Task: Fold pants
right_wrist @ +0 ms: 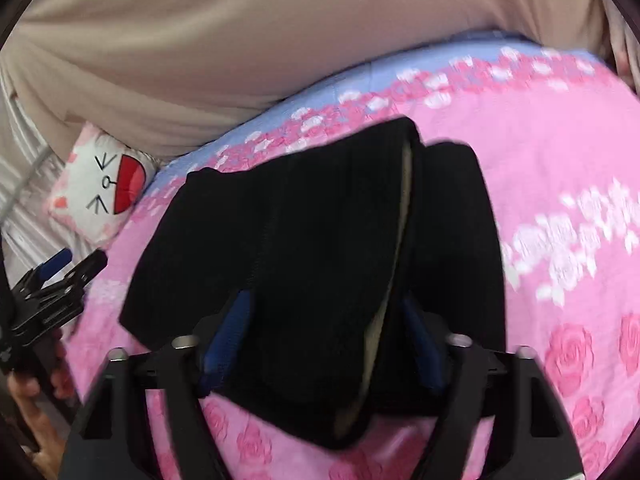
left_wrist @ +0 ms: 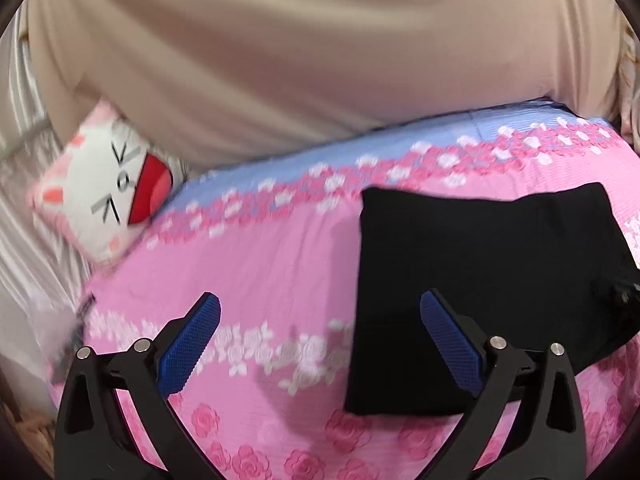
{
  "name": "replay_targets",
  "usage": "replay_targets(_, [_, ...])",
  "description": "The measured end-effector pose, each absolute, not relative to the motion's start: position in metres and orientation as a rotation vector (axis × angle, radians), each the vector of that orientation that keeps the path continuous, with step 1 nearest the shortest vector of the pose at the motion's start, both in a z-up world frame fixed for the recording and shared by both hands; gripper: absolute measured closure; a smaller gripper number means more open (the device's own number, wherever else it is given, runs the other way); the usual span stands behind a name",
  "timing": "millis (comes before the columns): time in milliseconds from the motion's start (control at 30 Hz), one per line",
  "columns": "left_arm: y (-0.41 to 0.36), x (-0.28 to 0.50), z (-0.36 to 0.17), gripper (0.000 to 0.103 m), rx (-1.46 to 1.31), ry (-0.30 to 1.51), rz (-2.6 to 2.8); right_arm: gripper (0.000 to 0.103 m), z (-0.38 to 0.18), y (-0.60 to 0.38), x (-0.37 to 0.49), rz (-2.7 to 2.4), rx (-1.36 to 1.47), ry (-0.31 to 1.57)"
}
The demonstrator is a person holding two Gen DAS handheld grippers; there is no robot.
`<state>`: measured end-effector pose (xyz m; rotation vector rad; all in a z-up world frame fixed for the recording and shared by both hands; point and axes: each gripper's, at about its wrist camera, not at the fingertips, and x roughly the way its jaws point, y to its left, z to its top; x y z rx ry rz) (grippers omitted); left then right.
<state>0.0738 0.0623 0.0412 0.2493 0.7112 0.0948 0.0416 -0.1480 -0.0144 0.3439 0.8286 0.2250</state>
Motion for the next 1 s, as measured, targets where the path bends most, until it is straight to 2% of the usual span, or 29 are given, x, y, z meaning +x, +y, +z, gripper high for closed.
replay_targets(33, [0.069, 0.072, 0.04, 0.005, 0.232, 0.724, 0.097, 0.085, -0.007, -0.146, 0.044, 0.241, 0.333, 0.82])
replay_targets(200, [0.099, 0.07, 0.033, 0.005, 0.185, 0.74, 0.137, 0.087, 0.058, -0.144, 0.036, 0.251, 0.254, 0.688])
replay_targets(300, [0.111, 0.066, 0.032, 0.005, 0.155, 0.745, 0.144, 0.085, 0.056, -0.168, 0.033, 0.158, 0.241, 0.706])
replay_targets(400, [0.112, 0.068, 0.022, 0.005, 0.125, 0.778, 0.125, 0.073, -0.002, -0.192, 0.049, 0.08, 0.264, 0.892])
replay_targets(433, [0.111, 0.07, 0.019, 0.005, 0.123, 0.79, 0.117, 0.072, -0.011, -0.198, 0.043, 0.079, 0.315, 0.878])
replay_targets(500, [0.104, 0.073, 0.014, 0.005, 0.132, 0.809, 0.095, 0.072, -0.001, -0.204, 0.029, 0.07, 0.37, 0.827])
replay_targets(633, [0.087, 0.07, 0.015, 0.005, 0.178, 0.784, 0.076, 0.072, 0.057, -0.186, 0.01, -0.017, 0.205, 0.665])
replay_targets(767, [0.072, 0.075, 0.007, 0.005, 0.187, 0.806, 0.057, 0.071, 0.084, -0.135, 0.036, 0.245, 0.195, 0.664])
replay_targets(867, [0.067, 0.077, -0.002, 0.005, 0.194, 0.831, 0.055, 0.08, 0.074, -0.074, 0.077, 0.391, 0.13, 0.728])
replay_targets(933, [0.066, 0.074, -0.005, 0.005, 0.206, 0.826, 0.062, 0.093, 0.062, -0.037, 0.111, 0.435, 0.086, 0.78])
replay_targets(1000, [0.069, 0.072, -0.006, 0.005, 0.207, 0.83, 0.064, 0.093, 0.05, -0.014, 0.139, 0.473, 0.088, 0.829])
